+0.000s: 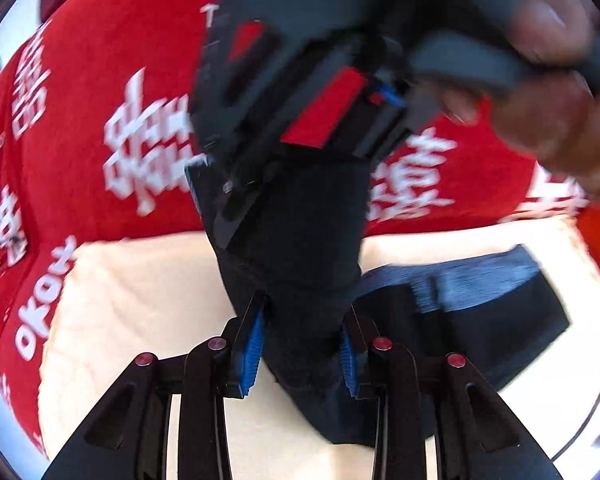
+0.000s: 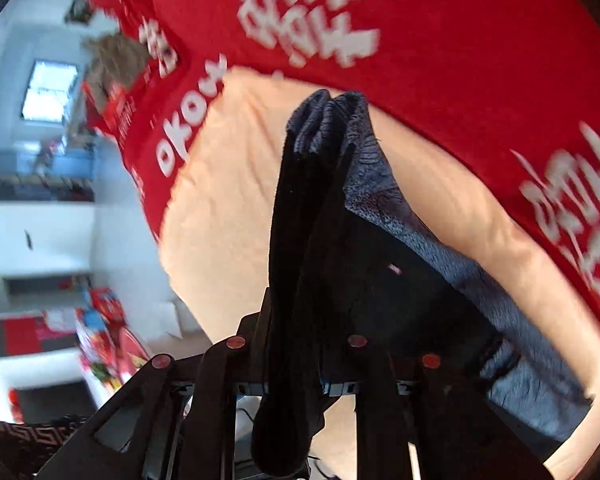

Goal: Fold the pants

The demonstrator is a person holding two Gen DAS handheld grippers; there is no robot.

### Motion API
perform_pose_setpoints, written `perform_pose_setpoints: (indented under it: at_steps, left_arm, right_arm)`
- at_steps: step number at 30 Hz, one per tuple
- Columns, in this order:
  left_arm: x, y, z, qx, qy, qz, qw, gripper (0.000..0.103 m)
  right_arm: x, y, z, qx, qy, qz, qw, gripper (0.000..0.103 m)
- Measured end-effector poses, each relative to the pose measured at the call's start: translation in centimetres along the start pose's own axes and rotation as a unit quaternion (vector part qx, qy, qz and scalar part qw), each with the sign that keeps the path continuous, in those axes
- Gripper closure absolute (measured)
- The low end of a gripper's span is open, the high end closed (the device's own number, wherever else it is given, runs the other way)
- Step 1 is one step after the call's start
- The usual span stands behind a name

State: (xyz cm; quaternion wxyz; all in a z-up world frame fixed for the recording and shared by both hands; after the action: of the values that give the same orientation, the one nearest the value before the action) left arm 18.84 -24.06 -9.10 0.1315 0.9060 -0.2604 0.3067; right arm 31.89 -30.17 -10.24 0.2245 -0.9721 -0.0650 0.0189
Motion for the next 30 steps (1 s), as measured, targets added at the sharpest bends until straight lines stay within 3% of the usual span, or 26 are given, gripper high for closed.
perform_pose_setpoints:
  at_steps: [5,11,14,18,23,26,29,30]
  left_arm:
    - [1.9,7.8,-0.8,-0.047,-0.004,0.054,0.9974,0.07]
    - [1.4,19.0,1.4,-0.086,-0.035,0.143,0.9853,0.07]
    - [0.1,23.0,3.1,-0.1,-0.054,0.17,0.9788,0.07]
    - [-3.0,27.5,6.9,-0.097,-0.093,0.204,0.9696,0.07]
    - [-5.5,28.5,9.7,-0.079,-0.133,0.219,0.9634,0.069]
    - [-5.8,27.5,9.3,-0.087,-0.146,0.202,0.9644,0.045]
    - [-5.7,26.2,7.7,-0.09,-0.151,0.176,0.9688,0.011]
    - [-5.4,25.5,6.9,-0.092,-0.146,0.163,0.9715,0.008]
  right_arm:
    - [-7.1,6.9,-7.0,0.048,0.099,0.08,0.991,0.084]
    - [-16.0,16.8,-11.2,0.08,0.166,0.168,0.968,0.084]
    - [-20.0,21.9,-11.2,0.084,0.178,0.21,0.958,0.084]
    - [-23.9,27.3,-8.2,0.08,0.171,0.258,0.947,0.084]
    - [-25.4,31.0,-3.2,0.057,0.15,0.276,0.948,0.08]
    - [-25.7,31.4,-2.4,0.059,0.158,0.284,0.944,0.078]
    - [-26.0,31.1,-2.9,0.036,0.157,0.29,0.943,0.072]
    - [-26.3,31.0,-3.2,0.021,0.152,0.289,0.945,0.071]
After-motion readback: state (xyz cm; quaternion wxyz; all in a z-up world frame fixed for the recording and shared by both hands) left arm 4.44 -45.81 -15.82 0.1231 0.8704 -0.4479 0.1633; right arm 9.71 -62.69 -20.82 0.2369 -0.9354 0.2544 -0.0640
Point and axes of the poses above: each gripper's, at about its wrist camera, not at the fingertips, and z roughly the way its jaws point, y to its right, x to its top, the point moved 4 cm from there along z, roughly the way its jaws point, and after that the axes turned 7 degrees about -x, right-handed, at the moved point
